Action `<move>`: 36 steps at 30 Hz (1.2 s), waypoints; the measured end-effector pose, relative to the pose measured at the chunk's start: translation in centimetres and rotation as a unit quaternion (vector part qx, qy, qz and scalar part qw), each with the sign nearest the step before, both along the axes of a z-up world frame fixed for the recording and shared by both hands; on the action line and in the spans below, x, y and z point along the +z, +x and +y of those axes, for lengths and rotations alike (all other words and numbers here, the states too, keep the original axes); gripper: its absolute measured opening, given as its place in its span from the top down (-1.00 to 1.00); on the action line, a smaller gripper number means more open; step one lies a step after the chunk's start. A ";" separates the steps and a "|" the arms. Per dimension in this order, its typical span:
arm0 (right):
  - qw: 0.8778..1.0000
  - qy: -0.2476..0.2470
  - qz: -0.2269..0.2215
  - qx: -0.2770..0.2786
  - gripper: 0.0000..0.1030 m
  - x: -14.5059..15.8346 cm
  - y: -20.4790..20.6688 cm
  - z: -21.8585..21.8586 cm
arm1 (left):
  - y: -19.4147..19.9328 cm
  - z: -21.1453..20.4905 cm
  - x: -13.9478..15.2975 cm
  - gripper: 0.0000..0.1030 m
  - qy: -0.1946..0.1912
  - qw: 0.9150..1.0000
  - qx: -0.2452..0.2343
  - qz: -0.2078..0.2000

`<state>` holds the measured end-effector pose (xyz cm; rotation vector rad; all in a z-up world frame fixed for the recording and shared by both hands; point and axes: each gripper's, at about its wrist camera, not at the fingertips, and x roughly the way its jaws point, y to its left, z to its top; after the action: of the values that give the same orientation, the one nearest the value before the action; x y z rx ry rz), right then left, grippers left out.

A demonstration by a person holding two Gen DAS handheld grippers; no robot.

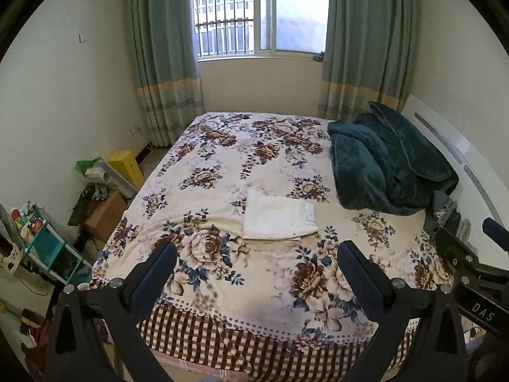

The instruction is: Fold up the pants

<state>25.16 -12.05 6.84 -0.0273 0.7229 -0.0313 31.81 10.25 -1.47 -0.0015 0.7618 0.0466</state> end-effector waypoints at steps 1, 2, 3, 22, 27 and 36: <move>1.000 0.001 0.001 0.001 -1.00 0.0 0.0 -0.1 | 0.0 0.0 0.0 -1.00 0.002 1.000 0.002 0.000; 1.000 0.002 0.001 0.002 -1.00 -0.1 0.1 -0.2 | -0.1 0.0 0.0 -1.00 0.002 1.000 0.004 0.000; 1.000 0.003 0.002 0.003 -1.00 -0.2 0.3 -0.1 | -0.2 0.1 0.0 -1.00 0.001 1.000 0.004 0.000; 1.000 0.009 0.005 0.011 -1.00 -1.1 0.0 0.1 | -0.8 0.6 -0.1 -1.00 0.008 1.000 0.013 -0.003; 1.000 0.008 0.005 0.011 -1.00 -1.0 -0.1 0.2 | -0.6 0.3 0.0 -1.00 0.010 1.000 0.013 -0.004; 1.000 0.010 0.005 0.013 -1.00 -1.3 -0.4 0.9 | -0.6 -0.1 0.2 -1.00 0.011 1.000 0.012 -0.008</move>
<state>24.74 -11.15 5.54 -0.0178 0.7329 0.0012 31.23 10.10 -1.26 0.0097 0.7456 0.0771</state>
